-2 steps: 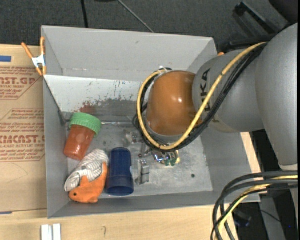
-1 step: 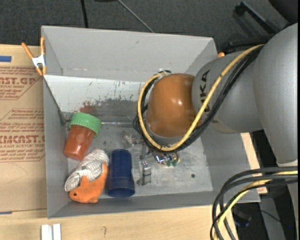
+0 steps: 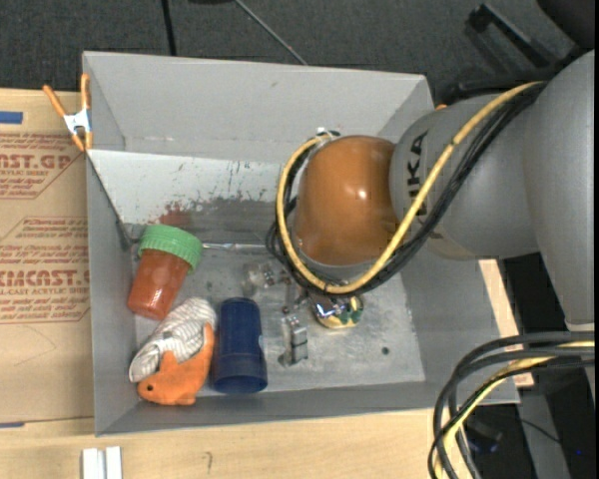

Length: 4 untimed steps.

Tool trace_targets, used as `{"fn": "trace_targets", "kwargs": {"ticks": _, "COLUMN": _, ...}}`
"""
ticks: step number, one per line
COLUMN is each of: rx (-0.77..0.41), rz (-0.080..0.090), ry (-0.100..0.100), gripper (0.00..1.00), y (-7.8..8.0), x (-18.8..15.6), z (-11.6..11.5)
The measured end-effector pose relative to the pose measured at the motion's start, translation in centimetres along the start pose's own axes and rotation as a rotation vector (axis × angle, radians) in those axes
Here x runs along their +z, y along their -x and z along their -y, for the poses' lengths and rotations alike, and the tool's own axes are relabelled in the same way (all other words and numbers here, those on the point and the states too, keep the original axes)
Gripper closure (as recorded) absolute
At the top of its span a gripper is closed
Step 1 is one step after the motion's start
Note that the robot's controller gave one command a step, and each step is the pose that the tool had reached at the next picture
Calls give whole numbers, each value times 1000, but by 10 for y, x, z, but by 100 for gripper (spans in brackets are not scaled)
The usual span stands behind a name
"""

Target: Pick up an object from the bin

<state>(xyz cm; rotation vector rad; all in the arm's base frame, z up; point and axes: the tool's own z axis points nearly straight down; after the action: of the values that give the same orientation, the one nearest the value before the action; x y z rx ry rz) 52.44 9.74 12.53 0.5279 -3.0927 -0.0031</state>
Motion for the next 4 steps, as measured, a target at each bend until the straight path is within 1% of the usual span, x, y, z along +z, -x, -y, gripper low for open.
{"fn": "trace_targets", "kwargs": {"ticks": 1, "rx": -57, "rz": 16, "ry": -6, "gripper": 0, "y": 14, "x": 7, "z": -14}}
{"fn": "trace_targets", "kwargs": {"ticks": 2, "rx": -245, "rz": 1, "ry": -2, "gripper": 0, "y": 13, "x": 32, "z": -39}}
{"fn": "trace_targets", "kwargs": {"ticks": 3, "rx": -329, "rz": 3, "ry": -3, "gripper": 0, "y": 14, "x": 34, "z": -45}}
{"fn": "trace_targets", "kwargs": {"ticks": 4, "rx": -681, "rz": 12, "ry": -2, "gripper": 100, "y": 3, "x": 54, "z": -83}}
